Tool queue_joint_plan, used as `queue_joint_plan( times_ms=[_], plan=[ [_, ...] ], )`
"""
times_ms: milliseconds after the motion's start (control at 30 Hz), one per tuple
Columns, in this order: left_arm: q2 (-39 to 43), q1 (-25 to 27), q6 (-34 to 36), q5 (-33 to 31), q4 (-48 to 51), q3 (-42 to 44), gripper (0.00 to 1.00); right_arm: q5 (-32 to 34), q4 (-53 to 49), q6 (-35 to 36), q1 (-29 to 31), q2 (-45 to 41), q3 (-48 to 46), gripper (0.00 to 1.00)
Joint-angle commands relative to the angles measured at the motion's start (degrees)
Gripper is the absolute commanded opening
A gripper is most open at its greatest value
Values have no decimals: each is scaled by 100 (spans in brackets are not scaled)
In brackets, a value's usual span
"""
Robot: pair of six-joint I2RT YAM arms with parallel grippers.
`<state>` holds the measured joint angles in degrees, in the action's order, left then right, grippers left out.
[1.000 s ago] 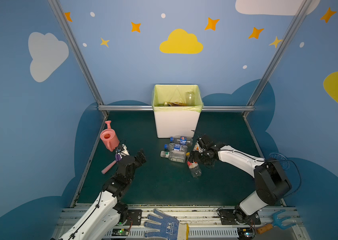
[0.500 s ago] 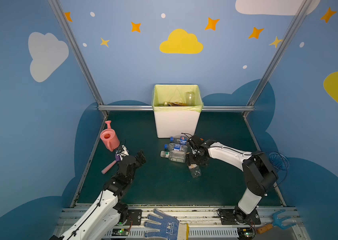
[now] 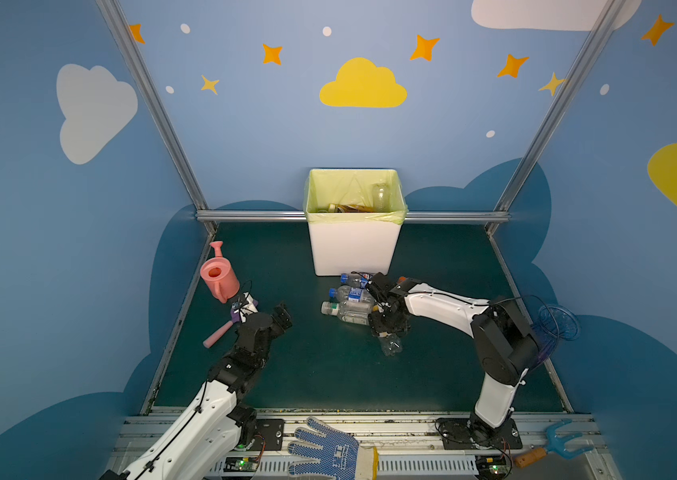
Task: Throw the plastic bottles in the bin
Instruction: 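Lift the red-label bottle over the bin and open the right gripper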
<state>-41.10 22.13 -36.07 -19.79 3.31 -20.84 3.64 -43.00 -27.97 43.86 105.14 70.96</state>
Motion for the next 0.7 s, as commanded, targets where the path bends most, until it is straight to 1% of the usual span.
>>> queue_joint_plan(
  times_ms=[0,133,167,333,467,567,667],
  plan=[
    [58,-24,-45,-29,67,53,100,155,-259,59,69,37,152,64],
    [52,-22,-40,-38,56,63,100,68,-218,109,66,-150,230,52],
    [42,-28,-40,-27,56,62,100,50,-189,123,68,-234,255,51],
    [9,-33,-52,-39,36,71,100,111,-151,380,58,-884,642,49],
    [-94,-26,-44,-8,-75,98,100,443,-163,773,-3,-1446,1488,47],
    [-238,-33,-31,29,-134,67,100,954,61,1468,-8,-1830,2361,47],
    [-404,-33,-31,82,-186,38,100,1353,705,2194,-63,-2192,3066,47]
  ],
)
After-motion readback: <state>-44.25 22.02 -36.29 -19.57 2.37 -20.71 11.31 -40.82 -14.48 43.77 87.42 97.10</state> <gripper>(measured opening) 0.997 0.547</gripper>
